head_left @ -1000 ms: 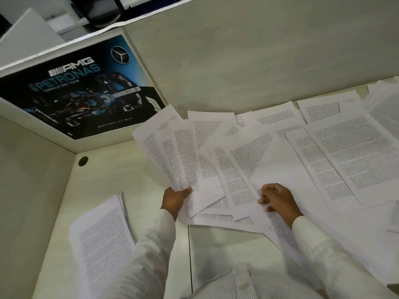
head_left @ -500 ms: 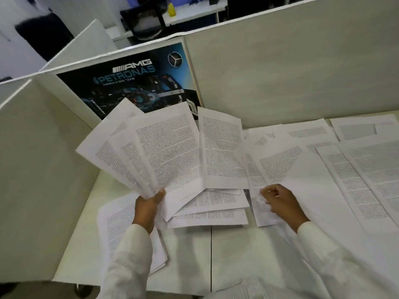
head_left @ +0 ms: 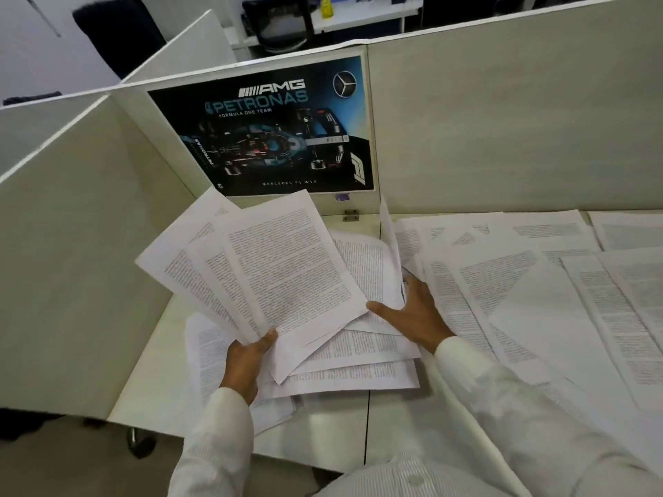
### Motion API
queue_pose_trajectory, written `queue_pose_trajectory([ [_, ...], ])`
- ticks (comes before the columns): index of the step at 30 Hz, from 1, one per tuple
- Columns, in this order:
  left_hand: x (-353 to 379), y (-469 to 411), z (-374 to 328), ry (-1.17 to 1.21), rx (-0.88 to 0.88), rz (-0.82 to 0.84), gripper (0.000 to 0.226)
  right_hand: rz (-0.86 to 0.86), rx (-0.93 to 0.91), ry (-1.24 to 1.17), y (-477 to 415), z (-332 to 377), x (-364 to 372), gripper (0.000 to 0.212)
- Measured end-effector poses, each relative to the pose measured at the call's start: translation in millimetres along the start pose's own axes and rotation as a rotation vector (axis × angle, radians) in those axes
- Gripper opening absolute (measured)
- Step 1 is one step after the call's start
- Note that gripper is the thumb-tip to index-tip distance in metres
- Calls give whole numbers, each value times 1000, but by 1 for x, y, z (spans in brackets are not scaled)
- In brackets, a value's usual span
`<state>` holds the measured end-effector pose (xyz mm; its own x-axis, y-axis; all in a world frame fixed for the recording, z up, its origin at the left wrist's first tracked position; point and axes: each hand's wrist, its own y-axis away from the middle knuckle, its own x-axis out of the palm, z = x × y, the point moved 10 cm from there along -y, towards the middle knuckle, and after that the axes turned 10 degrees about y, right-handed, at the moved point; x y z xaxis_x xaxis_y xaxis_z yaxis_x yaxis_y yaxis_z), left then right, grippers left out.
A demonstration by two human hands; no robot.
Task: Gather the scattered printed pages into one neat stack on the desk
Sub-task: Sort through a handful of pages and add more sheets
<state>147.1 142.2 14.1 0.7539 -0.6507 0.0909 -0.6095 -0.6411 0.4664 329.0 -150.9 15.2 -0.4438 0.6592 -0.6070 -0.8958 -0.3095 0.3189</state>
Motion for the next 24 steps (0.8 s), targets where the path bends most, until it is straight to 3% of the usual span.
queue_pose_trajectory([
  [5,-10,8,-5,38,24,6,47,-223,-93,184,3,29,-3,114],
  [11,-35,4,-24,-26,17,114,56,-215,-306,348,-13,75,-22,104],
  [15,-28,8,-26,-96,-22,274,51,-15,-371,447,-29,108,-28,96],
  [20,-21,8,-19,-82,-75,342,58,520,-205,443,-18,83,8,59],
  [24,-14,9,-7,-34,-171,355,38,670,-81,316,7,49,32,64],
])
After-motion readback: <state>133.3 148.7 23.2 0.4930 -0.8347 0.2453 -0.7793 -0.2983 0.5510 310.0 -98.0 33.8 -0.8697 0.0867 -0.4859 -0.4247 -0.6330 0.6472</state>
